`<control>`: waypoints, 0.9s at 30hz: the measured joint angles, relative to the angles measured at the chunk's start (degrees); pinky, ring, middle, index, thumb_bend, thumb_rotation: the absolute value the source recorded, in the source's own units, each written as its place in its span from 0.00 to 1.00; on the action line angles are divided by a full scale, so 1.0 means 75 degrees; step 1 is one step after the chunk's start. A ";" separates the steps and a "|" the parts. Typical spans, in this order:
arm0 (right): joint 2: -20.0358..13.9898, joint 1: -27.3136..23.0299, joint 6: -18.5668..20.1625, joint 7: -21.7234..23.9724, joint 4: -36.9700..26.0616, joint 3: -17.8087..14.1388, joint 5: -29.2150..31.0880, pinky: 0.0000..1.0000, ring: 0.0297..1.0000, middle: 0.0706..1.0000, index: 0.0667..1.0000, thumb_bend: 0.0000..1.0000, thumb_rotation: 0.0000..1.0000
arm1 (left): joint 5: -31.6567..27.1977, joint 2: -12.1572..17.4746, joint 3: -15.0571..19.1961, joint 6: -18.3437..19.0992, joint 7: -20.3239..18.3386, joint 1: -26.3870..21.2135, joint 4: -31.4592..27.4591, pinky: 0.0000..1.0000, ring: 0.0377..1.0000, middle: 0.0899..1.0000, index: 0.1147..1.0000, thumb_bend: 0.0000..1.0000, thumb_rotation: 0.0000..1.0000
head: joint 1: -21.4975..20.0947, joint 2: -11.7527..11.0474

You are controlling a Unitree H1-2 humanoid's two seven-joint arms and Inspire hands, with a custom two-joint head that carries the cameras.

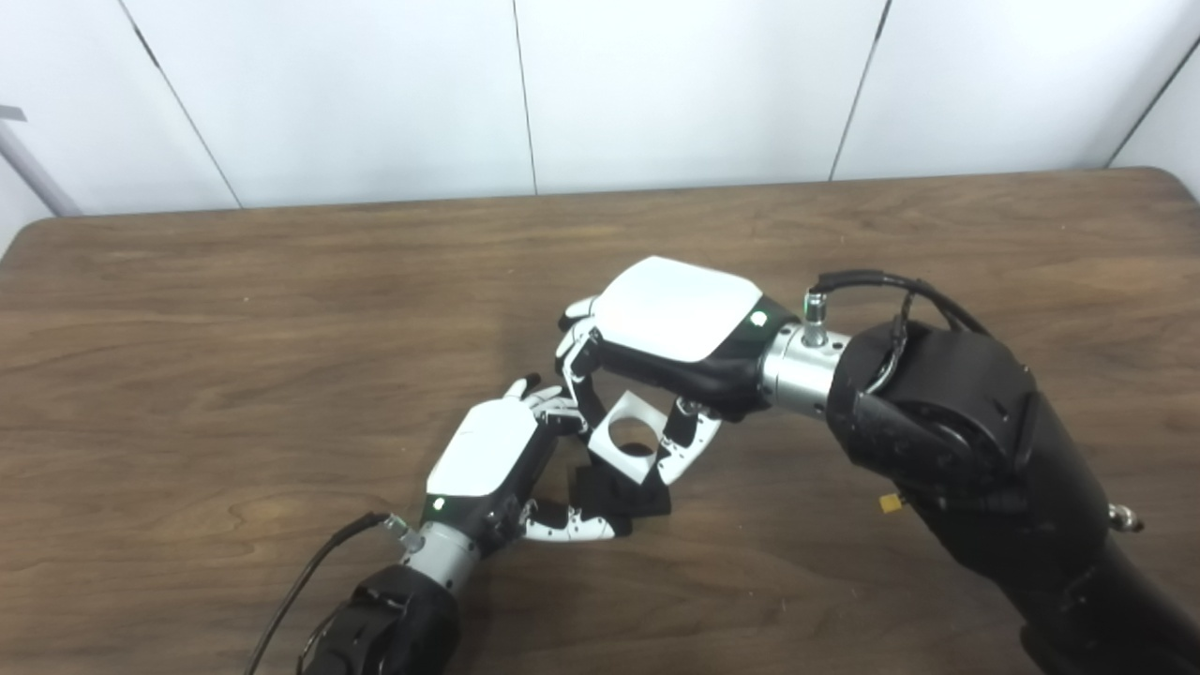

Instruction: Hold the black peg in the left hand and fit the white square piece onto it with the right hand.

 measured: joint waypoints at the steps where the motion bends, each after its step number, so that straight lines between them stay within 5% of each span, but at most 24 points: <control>1: 0.0000 0.0013 -0.0017 0.0000 0.0008 0.0001 -0.0011 0.82 0.88 0.76 0.45 0.52 0.13 | -0.0003 0.0000 -0.0002 0.0002 0.0000 -0.0002 -0.0001 1.00 0.88 0.75 0.42 0.52 0.05 | 0.0000 0.0000; 27: 0.0236 0.0289 -0.0689 -0.0061 0.0523 0.0002 -0.0325 0.85 0.89 0.75 0.45 0.52 0.13 | -0.0016 -0.0005 -0.0052 0.0037 -0.0002 -0.0019 -0.0003 1.00 0.87 0.74 0.42 0.52 0.05 | -0.0082 -0.0047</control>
